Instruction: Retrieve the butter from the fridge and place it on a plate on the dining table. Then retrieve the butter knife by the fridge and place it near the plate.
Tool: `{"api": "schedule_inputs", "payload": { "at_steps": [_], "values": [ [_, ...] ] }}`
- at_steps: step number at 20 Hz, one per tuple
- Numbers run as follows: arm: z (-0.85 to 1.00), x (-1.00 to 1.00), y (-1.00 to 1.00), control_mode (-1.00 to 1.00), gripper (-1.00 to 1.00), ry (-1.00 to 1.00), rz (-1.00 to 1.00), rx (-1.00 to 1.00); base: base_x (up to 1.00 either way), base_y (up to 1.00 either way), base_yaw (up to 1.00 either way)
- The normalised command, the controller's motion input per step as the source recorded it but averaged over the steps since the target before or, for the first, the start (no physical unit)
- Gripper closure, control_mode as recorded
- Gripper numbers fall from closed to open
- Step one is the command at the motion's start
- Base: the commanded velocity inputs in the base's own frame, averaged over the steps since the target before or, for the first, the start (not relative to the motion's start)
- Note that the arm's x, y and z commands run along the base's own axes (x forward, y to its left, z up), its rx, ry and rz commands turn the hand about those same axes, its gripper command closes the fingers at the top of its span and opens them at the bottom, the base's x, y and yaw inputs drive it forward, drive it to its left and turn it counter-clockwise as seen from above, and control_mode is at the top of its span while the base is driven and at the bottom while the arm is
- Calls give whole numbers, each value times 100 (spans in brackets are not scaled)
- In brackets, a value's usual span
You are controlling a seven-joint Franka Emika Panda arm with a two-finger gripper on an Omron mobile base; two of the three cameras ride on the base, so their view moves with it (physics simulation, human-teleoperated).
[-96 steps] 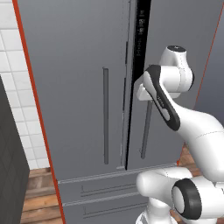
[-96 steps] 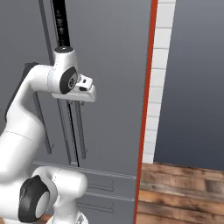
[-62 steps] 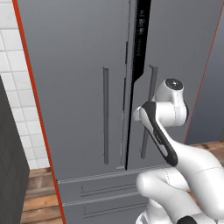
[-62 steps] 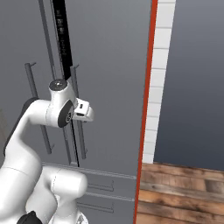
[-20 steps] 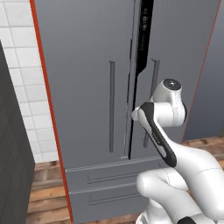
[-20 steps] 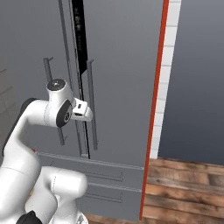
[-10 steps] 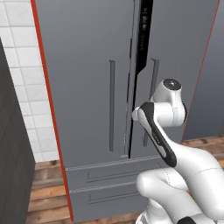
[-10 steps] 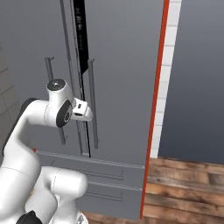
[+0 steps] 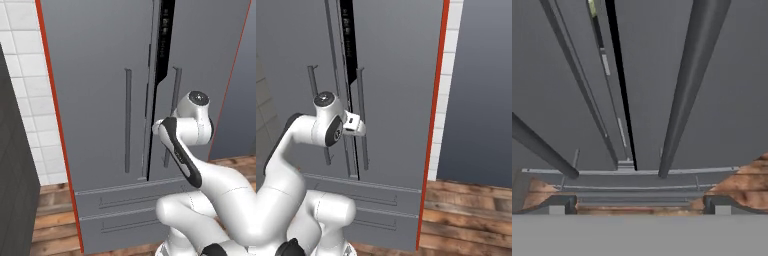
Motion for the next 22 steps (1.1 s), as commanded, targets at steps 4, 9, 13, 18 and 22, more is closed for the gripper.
{"api": "schedule_inputs", "payload": {
  "at_steps": [4, 9, 13, 18, 22],
  "values": [
    [1, 61, -59, -100, -100, -20, 1, 1, 0, 0, 0],
    [1, 89, -35, -100, -100, -8, 1, 1, 0, 0, 0],
    [-4, 77, 1, -100, -100, 0, 0, 0, 0, 0, 0],
    [-13, 51, 0, -100, -100, 0, 0, 0, 0, 0, 0],
    [-21, 42, 0, -100, -100, 0, 0, 0, 0, 0, 0]
  ]
}}
